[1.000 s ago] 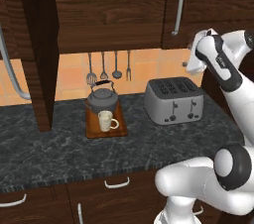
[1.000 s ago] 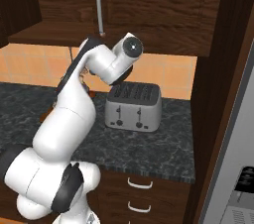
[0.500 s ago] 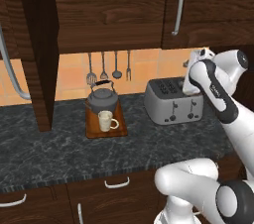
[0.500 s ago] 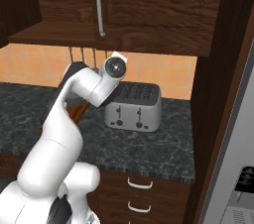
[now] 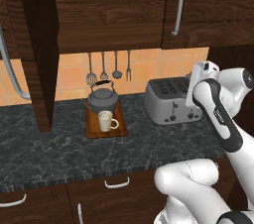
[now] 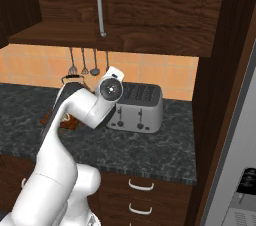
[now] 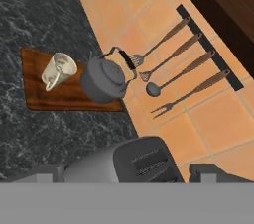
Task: Pick the kettle from the counter and place it on the tray. Then pick the mug from the cabinet and place it on the tray. Then close the cabinet doors.
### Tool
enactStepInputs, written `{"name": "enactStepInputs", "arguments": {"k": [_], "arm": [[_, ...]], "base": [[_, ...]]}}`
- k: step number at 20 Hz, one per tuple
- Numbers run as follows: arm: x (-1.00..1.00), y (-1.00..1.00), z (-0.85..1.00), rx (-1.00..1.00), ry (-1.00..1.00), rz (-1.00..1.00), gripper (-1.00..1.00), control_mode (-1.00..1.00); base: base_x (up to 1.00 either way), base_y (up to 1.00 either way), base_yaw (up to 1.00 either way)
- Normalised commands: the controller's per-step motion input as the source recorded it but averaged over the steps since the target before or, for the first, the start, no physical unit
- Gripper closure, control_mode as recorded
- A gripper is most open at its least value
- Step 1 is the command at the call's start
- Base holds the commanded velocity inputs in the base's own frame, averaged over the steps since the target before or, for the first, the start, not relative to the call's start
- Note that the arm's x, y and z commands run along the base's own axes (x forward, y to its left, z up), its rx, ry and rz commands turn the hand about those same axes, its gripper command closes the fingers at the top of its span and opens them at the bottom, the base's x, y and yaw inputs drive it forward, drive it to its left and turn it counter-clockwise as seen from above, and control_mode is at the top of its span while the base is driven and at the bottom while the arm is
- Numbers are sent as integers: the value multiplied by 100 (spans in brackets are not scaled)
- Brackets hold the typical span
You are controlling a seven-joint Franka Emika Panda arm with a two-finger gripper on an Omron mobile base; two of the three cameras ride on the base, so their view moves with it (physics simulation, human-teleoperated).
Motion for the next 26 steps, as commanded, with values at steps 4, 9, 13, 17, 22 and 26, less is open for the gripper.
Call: {"name": "enactStepInputs", "arguments": {"k": [4, 9, 13, 17, 22, 26], "arm": [[-50, 41, -20, -13, -8, -3, -100, -100], [-23, 98, 12, -29, -11, -14, -100, -100], [-29, 95, 35, -32, -23, -14, -100, -100], [-6, 51, 7, -22, -5, -14, -100, -100], [-19, 35, 14, -23, -7, -10, -100, -100], [-34, 59, 31, -38, -10, -29, -100, -100]], "base": [[0, 0, 0], [0, 0, 0], [0, 0, 0], [0, 0, 0], [0, 0, 0], [0, 0, 0]]}}
